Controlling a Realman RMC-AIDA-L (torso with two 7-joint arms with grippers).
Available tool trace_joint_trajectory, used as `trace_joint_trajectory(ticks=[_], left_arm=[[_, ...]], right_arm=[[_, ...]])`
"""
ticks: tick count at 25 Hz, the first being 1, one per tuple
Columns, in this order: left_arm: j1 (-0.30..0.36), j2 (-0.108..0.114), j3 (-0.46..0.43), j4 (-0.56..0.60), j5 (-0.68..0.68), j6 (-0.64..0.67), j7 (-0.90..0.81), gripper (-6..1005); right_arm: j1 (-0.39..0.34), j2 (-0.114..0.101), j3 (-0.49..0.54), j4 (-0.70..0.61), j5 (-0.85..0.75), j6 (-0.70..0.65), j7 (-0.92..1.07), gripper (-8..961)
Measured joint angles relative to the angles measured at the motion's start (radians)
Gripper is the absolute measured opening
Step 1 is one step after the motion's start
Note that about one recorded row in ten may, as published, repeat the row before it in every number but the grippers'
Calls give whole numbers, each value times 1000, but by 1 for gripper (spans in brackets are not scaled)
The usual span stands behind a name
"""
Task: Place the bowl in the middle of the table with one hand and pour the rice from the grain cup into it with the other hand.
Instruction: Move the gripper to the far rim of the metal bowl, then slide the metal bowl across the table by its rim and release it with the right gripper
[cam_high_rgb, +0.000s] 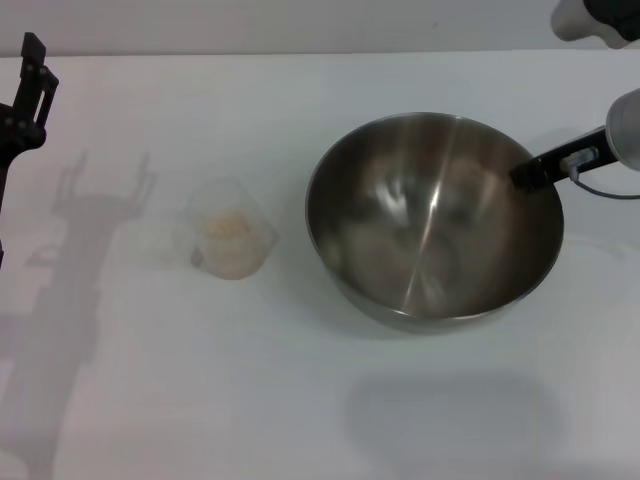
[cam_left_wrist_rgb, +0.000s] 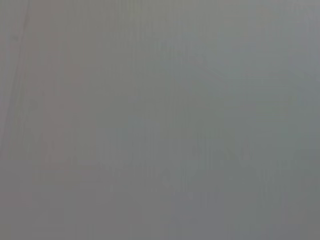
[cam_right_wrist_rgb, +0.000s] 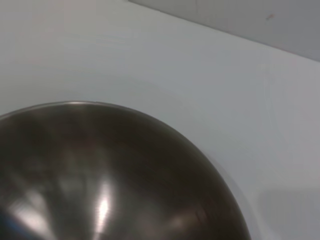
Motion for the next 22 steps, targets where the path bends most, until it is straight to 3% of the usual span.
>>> trace_joint_trajectory(ticks=[3,22], left_arm=[[-1,0,0,0,0,1,0,785],[-8,2,8,2,2,4,0,785]], right_arm=[[2,0,-2,-5,0,-4,0,78],[11,0,1,-124,57,-6,7,28]])
